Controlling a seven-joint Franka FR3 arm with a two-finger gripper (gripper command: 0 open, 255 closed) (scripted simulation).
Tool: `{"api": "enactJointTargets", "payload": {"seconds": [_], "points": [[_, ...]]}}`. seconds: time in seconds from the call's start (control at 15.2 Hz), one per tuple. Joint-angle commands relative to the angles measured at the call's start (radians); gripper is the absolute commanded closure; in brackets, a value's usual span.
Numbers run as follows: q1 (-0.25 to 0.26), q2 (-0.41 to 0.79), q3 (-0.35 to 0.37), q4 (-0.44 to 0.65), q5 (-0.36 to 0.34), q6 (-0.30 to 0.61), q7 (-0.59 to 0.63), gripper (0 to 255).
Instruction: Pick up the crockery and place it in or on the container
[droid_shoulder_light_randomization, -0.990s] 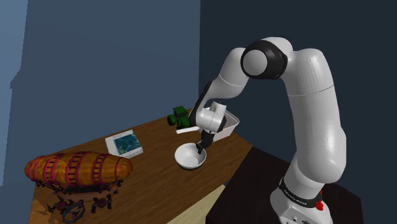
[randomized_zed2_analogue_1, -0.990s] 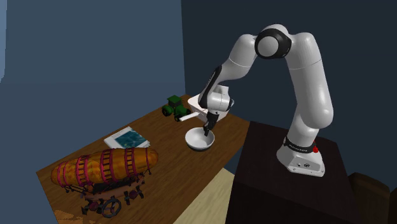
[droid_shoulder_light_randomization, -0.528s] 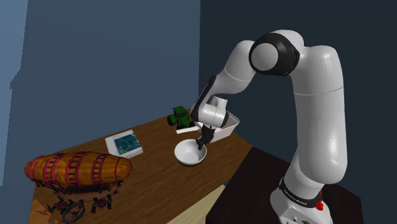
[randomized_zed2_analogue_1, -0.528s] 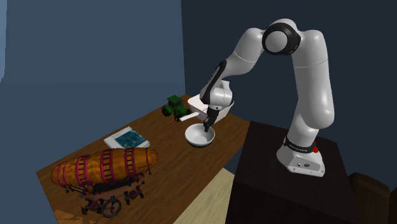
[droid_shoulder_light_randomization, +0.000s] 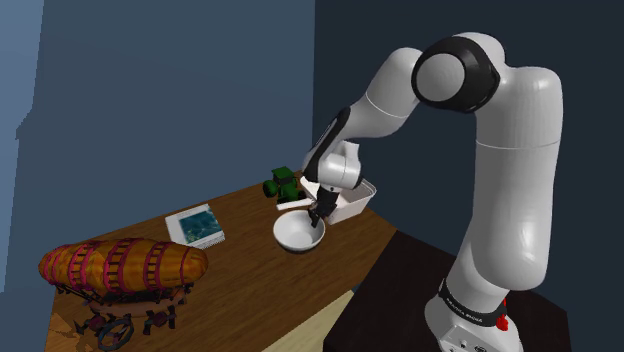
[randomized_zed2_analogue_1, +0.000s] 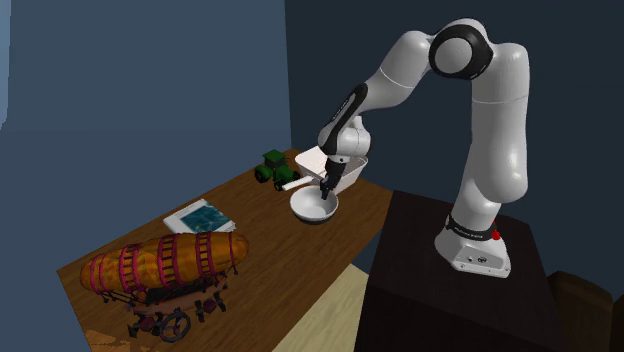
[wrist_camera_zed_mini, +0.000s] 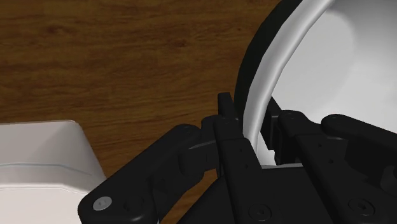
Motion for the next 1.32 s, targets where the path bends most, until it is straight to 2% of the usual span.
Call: {"api": "enactJointTargets", "payload": {"seconds": [0.0,0.59,1.25], "points": [[0.011,-0.031,-0.017,-0.010,-0.039,-0.016,0.035,255],[0.044,-0.161,-0.076,-0.038,-0.212,-0.090,0.188,255],[0.047,-0.293,-0.104,-0.038,-0.380,-0.191,0.335,255]]}}
